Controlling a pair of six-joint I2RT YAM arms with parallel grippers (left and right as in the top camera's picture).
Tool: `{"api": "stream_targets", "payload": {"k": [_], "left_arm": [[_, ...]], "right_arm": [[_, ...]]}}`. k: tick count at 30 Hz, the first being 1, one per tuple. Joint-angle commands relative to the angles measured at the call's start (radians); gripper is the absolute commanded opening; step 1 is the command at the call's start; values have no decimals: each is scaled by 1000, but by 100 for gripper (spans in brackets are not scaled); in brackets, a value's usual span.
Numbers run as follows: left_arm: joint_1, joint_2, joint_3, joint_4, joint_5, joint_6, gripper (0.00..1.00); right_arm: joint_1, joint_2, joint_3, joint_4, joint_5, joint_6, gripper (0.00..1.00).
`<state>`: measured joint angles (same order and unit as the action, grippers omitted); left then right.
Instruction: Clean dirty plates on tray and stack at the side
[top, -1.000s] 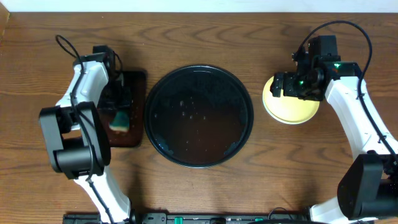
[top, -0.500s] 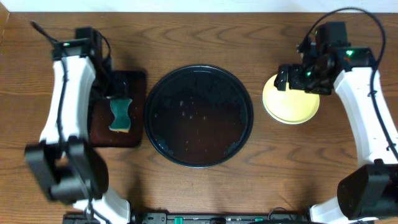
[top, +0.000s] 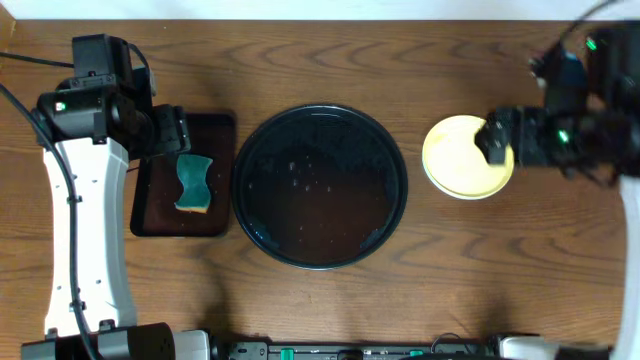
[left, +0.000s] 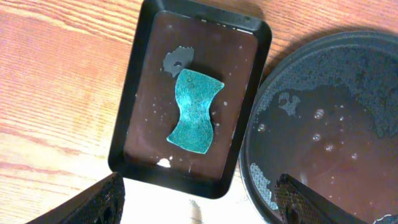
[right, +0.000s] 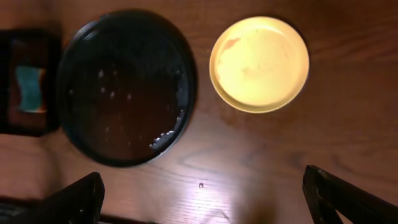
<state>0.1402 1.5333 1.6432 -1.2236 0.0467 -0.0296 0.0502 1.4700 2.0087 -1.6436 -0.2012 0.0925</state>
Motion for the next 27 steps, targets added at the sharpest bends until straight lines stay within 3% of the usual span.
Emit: {"api": "stream_targets", "payload": {"k": [1,11,17,21,27], "left_arm": [[0,-3,8,-3,-2,-13,78],[0,-3,8,-3,-2,-13,78],[0,-3,8,-3,-2,-13,78],[0,-3,8,-3,-2,-13,78],[0,-3,8,-3,-2,-13,78]], "right_arm": [[3,-124,23,-46,-14,-19,99],[4,-337,23,-52,19,-50,99],[3,-424,-65,77,100,-120,99],[3,-539,-303,285,99,-271,99],[-15,-795,-856,789,70,-295,99]]}}
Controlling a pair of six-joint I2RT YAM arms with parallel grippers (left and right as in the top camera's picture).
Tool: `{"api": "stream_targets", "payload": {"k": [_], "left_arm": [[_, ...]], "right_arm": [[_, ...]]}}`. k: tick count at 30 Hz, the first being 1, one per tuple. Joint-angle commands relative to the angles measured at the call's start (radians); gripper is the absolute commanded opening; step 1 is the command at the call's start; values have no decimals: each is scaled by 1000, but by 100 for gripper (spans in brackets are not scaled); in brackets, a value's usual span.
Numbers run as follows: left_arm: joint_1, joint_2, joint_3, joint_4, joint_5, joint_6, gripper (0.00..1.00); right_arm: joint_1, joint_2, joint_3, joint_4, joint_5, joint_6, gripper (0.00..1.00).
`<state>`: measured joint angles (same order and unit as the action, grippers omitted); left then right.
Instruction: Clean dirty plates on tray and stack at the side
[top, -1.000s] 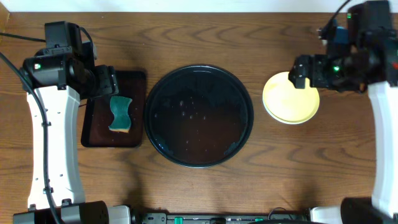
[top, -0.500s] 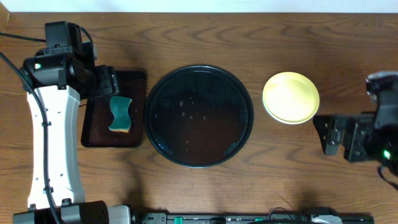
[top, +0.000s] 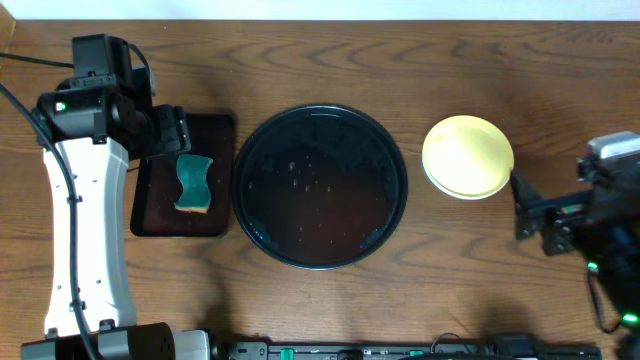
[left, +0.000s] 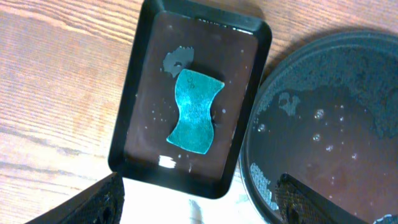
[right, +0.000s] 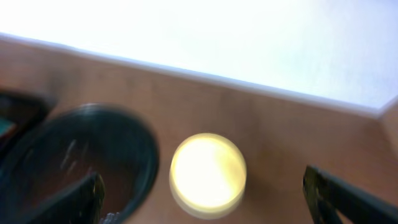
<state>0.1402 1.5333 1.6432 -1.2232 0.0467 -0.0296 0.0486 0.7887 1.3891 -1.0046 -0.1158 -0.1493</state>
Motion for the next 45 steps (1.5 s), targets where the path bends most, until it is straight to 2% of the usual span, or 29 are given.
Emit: {"api": "stream_targets", "payload": {"k": [1,5,9,13,18,21,45], "left_arm": [[0,-3,8,-3,-2,-13,78],[0,-3,8,-3,-2,-13,78],[0,-3,8,-3,-2,-13,78],[0,-3,8,-3,-2,-13,78],[0,-3,8,-3,-2,-13,78],[0,-3,8,-3,-2,-13,79],[0,-3,8,-3,-2,-13,79]], "right_arm": [[-18,-150,-315,221,-32,-52,99],[-19,-330,-673,550,-38,65,99],[-29,-511,-986,809,-39,188,99],[-28,-653,-1200,933,-39,225,99],[-28,-783,-1376,987,-39,266,99],[-22,-784,-1384,940,-20,260,99],[-22,-781,-1384,941,-20,257,99]]}}
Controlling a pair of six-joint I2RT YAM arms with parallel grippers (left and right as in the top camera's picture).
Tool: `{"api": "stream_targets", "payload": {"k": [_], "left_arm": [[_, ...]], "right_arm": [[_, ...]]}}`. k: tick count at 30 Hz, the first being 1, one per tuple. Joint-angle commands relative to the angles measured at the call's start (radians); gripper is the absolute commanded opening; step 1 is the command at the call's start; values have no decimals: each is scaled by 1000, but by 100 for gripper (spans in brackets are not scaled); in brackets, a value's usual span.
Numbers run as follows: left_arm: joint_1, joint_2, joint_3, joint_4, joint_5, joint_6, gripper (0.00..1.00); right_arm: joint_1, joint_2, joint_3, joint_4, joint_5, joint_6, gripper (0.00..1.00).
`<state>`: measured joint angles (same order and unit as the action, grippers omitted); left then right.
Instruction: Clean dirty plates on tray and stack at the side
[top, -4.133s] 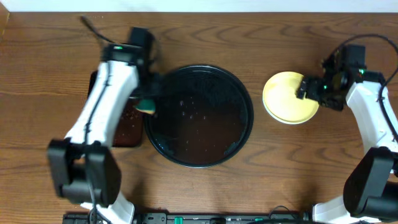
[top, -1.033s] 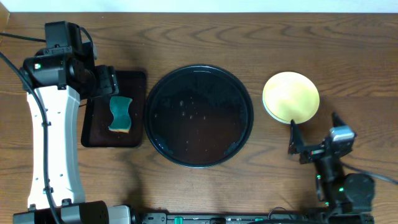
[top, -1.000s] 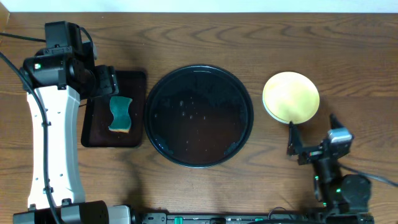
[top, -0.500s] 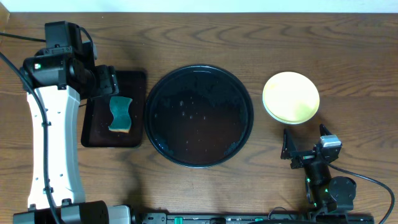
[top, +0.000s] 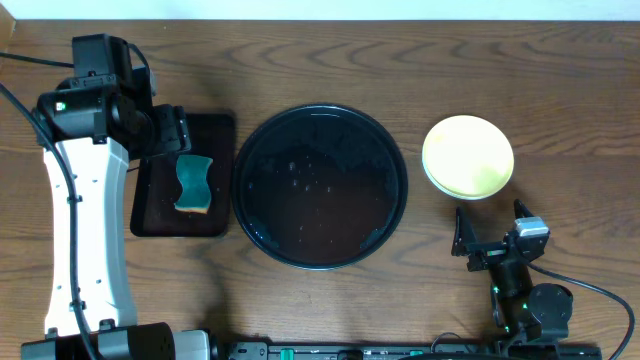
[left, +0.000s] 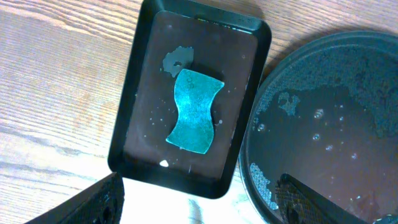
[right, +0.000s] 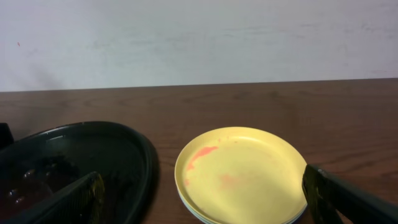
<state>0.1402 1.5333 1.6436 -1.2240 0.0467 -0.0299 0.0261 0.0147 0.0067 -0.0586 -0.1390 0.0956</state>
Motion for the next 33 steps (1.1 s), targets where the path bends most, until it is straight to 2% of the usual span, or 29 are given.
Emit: {"api": "stream_targets", "payload": {"k": [1,7,12,24,28,33], "left_arm": [[0,-3,8,-2,-2,-13,78],[-1,-79,6,13,-24,2,78],[-29,-265,-92,125,-19,-35,78],[-78,-868,-760,661,26,-36,79],[-98,-1020,-958,799,25,-35,79],[-139,-1187,-1221,1054,16,-35,79]], "right_arm": [[1,-7,-1,-5,3,12,99],[1,-7,-1,-5,3,12,99],[1,-7,-1,-5,3,13,99],[1,-7,-1,-5,3,12,99],[1,-7,-1,-5,3,13,99],[1,-7,-1,-5,3,12,99]]}}
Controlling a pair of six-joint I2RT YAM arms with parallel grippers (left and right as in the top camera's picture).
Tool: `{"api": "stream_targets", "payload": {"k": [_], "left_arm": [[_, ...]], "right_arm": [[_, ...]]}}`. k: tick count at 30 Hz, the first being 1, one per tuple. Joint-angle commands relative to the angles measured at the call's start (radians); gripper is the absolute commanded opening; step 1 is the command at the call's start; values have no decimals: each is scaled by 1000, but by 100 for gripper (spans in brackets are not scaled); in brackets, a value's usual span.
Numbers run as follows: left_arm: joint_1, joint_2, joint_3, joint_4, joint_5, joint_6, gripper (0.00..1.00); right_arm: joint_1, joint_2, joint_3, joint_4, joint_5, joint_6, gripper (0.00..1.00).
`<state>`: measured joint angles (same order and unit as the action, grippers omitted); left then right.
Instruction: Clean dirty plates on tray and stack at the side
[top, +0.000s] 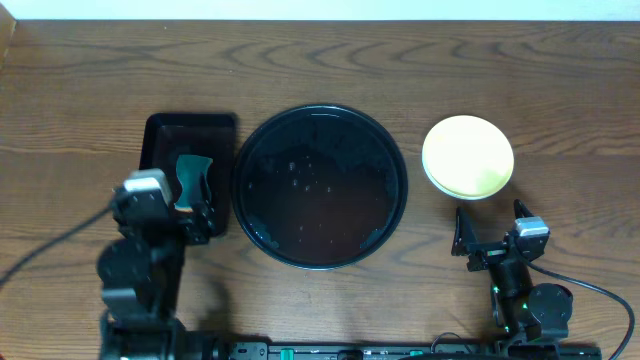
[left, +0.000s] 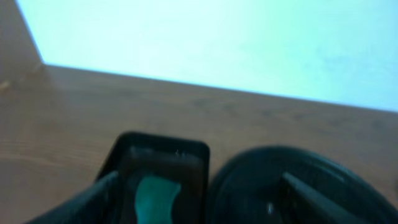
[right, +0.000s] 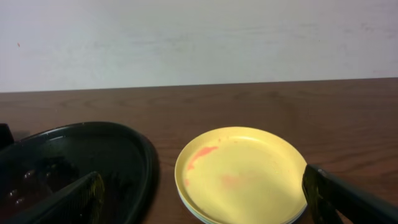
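A stack of yellow plates (top: 468, 157) sits on the table right of the round black tray (top: 254, 230). The top plate (right: 242, 177) carries a reddish smear. A teal sponge (top: 190, 176) lies in a small black rectangular tray (top: 150, 135) left of the round tray. My left gripper (top: 170, 205) is low at the front left, open and empty; its blurred wrist view looks level across the sponge (left: 152, 196). At the front right my right gripper (top: 488, 240) is open and empty, facing the plates from a short distance.
The round tray (right: 124, 143) holds a film of water with small bubbles and no plates. The small tray (left: 124, 155) is wet around the sponge. A pale wall stands behind the table's far edge.
My left arm has left its place above the sponge tray and is now low near the table's front left edge, its camera looking level across the table. The right arm has not moved.
At first my right gripper hung open by the yellow plates and my left hung open over the sponge tray. Then the right arm stood farther back at the right, then low at the front right. Now the left arm is low too. Plates and sponge stayed put.
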<state>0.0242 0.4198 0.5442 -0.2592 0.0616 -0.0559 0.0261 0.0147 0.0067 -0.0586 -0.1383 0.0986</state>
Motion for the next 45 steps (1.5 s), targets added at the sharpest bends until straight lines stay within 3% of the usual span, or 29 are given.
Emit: {"api": "stream_targets", "payload": {"k": [1,7,15,23,45], "left_arm": [[-29,-100,-175,146,-2,-8,79],[-32,-238,-392,323,-3,-1,79],[-31,-400,-533,328,-19,13,79],[-26,-418,-540,187,-29,30,79],[-26,-415,-540,189,-28,29,79]], "right_arm": [[1,-7,-1,-5,2,10,99],[1,-7,-1,-5,2,9,99],[1,-7,-1,-5,2,9,99],[1,-7,-1,-5,2,10,99],[1,-7,-1,-5,2,9,99]]}}
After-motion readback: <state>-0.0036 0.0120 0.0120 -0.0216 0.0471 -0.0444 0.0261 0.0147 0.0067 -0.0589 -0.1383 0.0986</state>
